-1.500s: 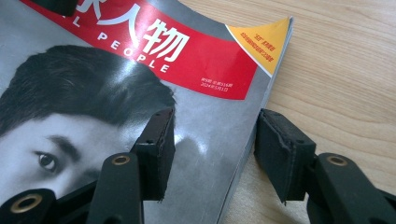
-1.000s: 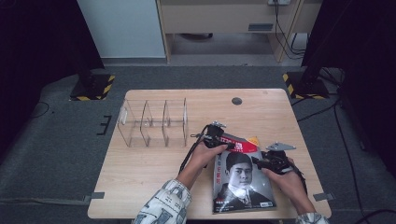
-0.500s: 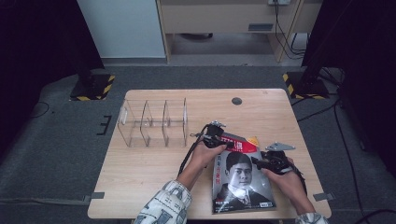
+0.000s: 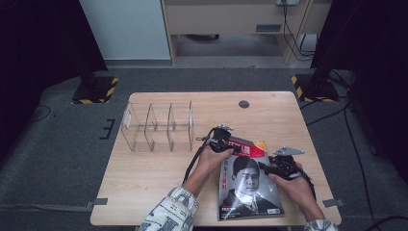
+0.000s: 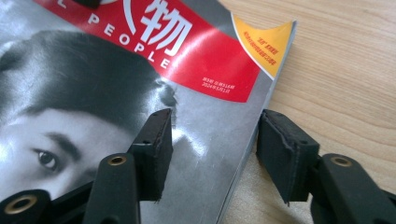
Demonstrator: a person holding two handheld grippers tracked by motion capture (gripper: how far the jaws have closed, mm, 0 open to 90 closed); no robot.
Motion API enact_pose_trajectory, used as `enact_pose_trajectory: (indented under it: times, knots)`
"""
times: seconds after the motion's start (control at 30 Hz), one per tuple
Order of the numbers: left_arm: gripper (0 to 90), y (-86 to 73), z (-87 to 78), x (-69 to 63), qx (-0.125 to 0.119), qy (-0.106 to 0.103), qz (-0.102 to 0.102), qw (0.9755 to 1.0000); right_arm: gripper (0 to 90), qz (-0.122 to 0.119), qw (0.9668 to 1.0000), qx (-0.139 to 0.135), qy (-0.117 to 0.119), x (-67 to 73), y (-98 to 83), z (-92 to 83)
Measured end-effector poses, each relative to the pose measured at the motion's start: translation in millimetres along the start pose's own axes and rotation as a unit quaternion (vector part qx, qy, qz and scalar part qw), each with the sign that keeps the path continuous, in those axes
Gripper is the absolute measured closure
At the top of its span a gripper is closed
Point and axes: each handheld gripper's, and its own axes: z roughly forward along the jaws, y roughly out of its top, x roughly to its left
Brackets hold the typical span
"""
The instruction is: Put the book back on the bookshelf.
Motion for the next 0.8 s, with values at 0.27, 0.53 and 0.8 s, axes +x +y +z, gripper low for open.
enact_pose_trajectory:
  times: [0.27, 0.53, 0.8]
  knots:
    - [85.2, 7.1, -14.5, -11.1, -0.014, -0.006, 0.014, 0.9998, 56.4, 0.000, 0.9997, -0.017, -0.017, -9.6, 2.4, -12.8]
    - [86.3, 13.3, -40.7, -19.0, -0.034, 0.004, 0.030, 0.9990, 61.8, 0.031, 0.9979, -0.031, -0.048, -25.3, -1.0, -26.8]
    - [86.4, 17.0, -53.2, -19.4, -0.048, 0.004, 0.029, 0.9984, 60.3, 0.035, 0.9972, -0.021, -0.062, -27.8, -4.0, -25.9]
